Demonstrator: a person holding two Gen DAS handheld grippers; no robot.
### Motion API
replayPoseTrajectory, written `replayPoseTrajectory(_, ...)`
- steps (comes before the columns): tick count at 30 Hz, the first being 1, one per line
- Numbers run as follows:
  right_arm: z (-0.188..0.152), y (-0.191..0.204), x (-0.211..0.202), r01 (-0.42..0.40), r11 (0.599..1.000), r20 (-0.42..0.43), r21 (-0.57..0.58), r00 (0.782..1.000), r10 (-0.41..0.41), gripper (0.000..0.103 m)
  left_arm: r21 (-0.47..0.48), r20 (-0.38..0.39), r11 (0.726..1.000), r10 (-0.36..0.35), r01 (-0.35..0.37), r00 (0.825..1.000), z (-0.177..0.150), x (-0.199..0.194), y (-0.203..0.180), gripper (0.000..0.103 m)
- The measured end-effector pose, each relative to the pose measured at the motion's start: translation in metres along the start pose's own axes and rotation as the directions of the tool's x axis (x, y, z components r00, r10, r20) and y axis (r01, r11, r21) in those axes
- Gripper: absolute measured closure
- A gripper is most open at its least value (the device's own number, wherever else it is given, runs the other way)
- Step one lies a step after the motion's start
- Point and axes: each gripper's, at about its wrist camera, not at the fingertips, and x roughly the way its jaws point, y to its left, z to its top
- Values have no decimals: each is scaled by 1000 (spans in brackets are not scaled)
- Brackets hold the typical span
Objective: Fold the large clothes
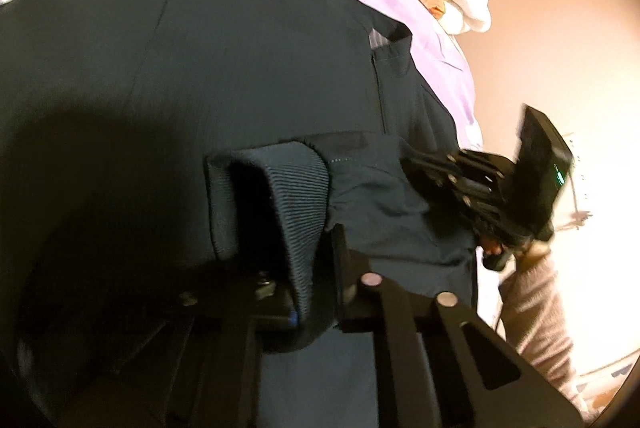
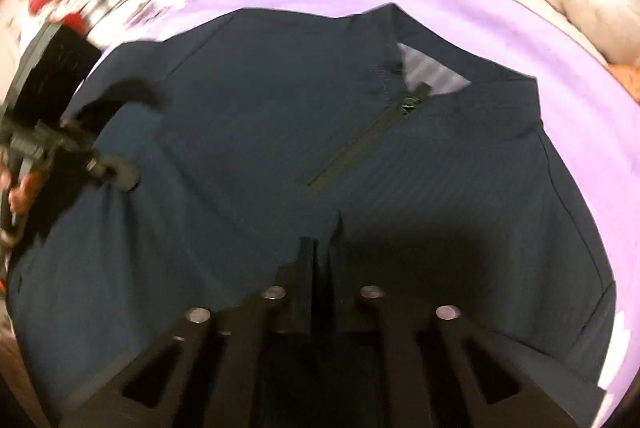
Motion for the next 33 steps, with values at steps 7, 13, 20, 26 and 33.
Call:
replayPoseTrajectory(7,18,1,-32,140,989,162,46,976,-145,98,108,150,983,129,-146,980,21,-15,-28,95)
replayPoseTrajectory(13,21,-19,13,200,974,41,110,978,-205,95,82,112,962,249,-259,962,37,5,-14,84)
replayPoseTrajectory(20,14,-42,-46,242,919,190,310,932,-310,33,36,110,963,261,-267,959,22,-29,-5,59)
replayPoseTrajectory(26,-27,-39,-94,145,920,274,365,927,-255,35,93,203,951,272,-295,941,4,-68,-28,60)
replayPoseTrajectory(33,-53,-27,-54,72,891,220,449,957,-188,85,313,185,897,266,-313,946,1,3,-100,84)
